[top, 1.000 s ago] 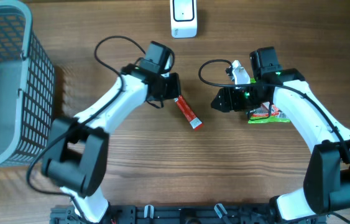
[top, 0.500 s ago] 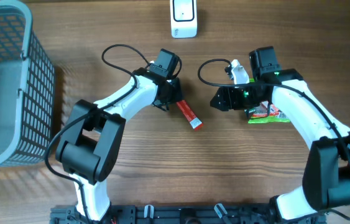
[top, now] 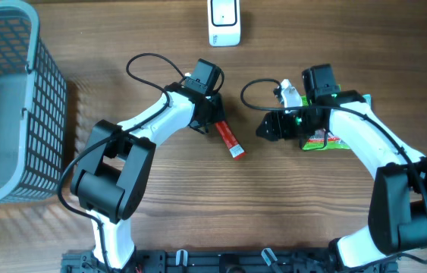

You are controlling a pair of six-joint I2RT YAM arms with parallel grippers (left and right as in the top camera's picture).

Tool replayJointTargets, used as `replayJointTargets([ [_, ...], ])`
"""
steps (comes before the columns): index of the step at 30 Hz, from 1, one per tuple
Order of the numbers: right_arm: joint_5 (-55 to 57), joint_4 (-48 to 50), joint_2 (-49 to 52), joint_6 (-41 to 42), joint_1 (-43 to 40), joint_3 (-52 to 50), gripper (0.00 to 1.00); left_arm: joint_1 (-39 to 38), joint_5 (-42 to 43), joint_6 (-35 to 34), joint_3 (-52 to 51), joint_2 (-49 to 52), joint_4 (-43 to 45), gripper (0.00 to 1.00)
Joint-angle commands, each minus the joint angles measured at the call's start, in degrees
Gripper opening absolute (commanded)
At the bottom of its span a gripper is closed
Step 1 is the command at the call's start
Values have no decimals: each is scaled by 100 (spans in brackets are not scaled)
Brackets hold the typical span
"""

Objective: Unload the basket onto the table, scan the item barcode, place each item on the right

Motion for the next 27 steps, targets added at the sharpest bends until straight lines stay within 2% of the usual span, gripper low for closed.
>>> replayJointTargets([
  [1, -146, 35, 96, -120, 20, -170, 65, -59, -63, -35, -66, 407, -96, 45],
  [4, -160, 20, 96, -120, 20, -179, 65, -184, -63, -35, -70, 592, -92, 46],
  [5, -160, 22, 96, -120, 20, -177, 65, -205, -66, -35, -70, 627, -92, 34],
  [6, -160, 22, 96, -120, 20, -177, 65, -208, -63, -35, -70, 629, -96, 16],
  [7, -164, 22, 96, -120, 20, -177, 65, -208, -61, -35, -70, 629, -94, 4],
  [15, -1003, 72, 96, -363, 20, -177, 65, 50, 72, -33, -35, 444, -315, 4],
  [20, -1314, 87, 96, -245, 20, -177, 65, 439, 632, -33, 7, -26, -328, 4],
  [27, -1499, 177, 96, 76, 55, -179, 59, 785, 1281, -33, 28, -817, -330, 4],
])
